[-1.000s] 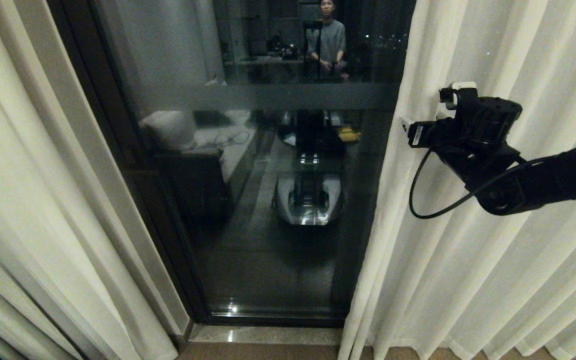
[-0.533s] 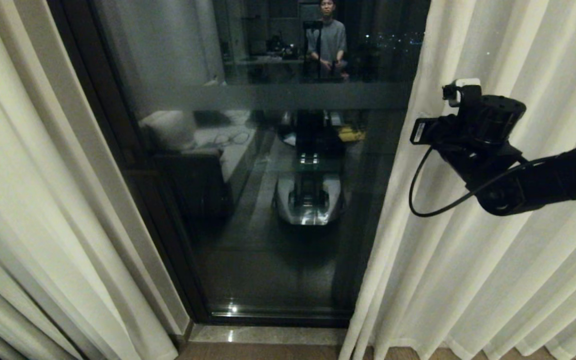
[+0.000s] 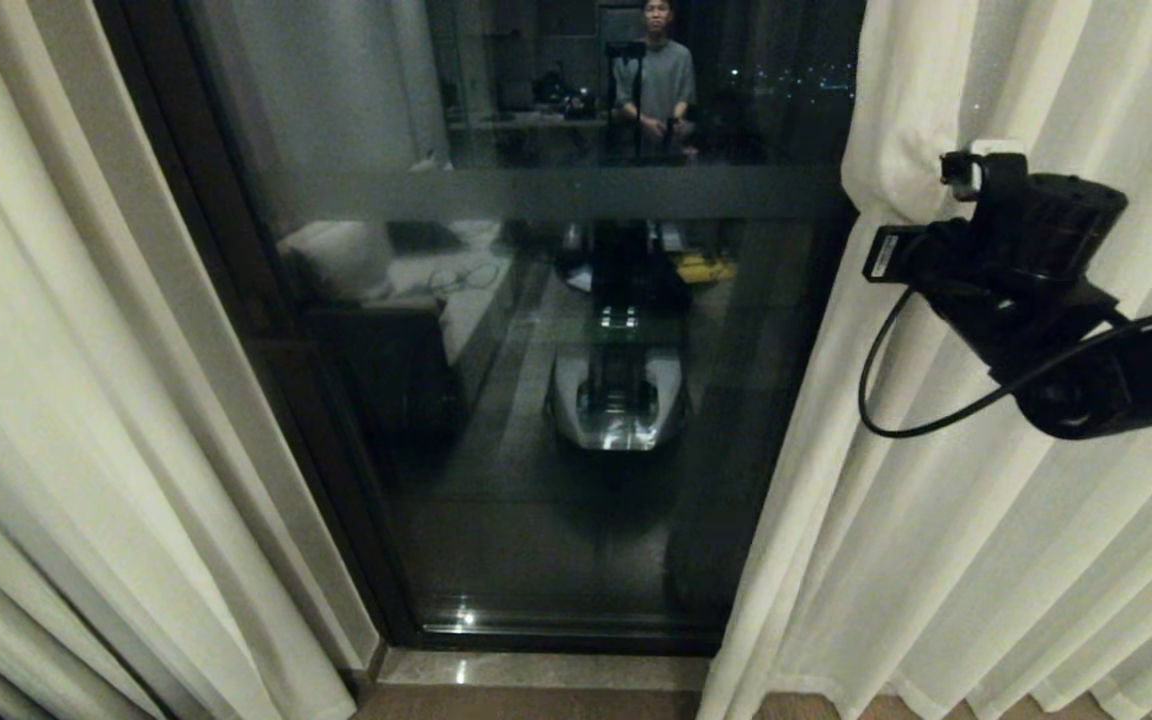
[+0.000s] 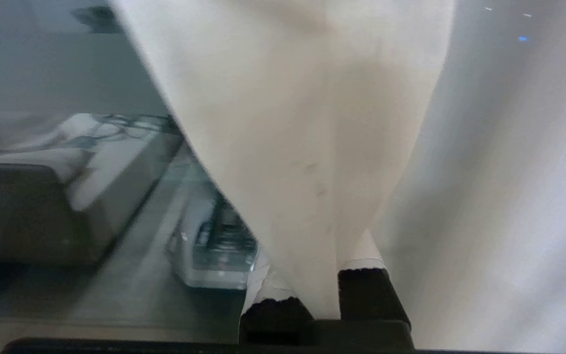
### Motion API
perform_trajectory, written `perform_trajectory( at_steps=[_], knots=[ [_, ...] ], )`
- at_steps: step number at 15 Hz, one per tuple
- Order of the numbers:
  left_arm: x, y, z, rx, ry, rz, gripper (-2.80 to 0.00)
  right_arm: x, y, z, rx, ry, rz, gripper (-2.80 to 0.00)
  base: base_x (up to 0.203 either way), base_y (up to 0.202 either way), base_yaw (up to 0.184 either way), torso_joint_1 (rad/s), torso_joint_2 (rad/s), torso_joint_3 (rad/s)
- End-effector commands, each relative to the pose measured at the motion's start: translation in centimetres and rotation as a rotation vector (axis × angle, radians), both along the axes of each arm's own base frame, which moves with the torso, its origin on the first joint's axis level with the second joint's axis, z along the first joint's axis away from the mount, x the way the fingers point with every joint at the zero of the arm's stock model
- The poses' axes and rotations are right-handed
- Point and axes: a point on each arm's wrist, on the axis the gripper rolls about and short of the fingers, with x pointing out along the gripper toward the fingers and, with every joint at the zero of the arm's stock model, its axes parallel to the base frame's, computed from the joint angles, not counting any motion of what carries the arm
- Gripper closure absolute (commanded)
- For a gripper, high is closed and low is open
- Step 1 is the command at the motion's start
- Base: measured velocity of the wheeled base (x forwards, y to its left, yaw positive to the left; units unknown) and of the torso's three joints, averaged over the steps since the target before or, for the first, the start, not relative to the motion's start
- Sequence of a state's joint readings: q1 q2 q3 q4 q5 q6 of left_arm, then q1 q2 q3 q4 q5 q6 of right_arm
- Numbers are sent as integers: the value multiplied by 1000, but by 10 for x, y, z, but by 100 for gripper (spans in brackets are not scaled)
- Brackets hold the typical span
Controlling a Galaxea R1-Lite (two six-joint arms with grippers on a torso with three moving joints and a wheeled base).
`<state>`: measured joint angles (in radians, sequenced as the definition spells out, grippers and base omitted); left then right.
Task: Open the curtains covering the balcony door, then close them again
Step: Pull the inner curtains open on both sides
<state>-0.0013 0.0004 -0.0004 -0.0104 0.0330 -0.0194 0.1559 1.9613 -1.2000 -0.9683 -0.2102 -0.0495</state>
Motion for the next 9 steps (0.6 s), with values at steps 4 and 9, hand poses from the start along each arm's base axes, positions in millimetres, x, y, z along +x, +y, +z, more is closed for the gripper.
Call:
perform_trajectory(
  at_steps=[4, 9],
  knots=[
    [0, 0, 0, -1, 0, 1, 0, -45, -31, 17, -4, -32, -106, 0, 0, 0, 0, 0, 0, 0],
    [0, 0, 0, -1, -1, 1, 0, -54, -59, 24, -26, -84, -195, 0, 0, 0, 0, 0, 0, 0]
  ],
)
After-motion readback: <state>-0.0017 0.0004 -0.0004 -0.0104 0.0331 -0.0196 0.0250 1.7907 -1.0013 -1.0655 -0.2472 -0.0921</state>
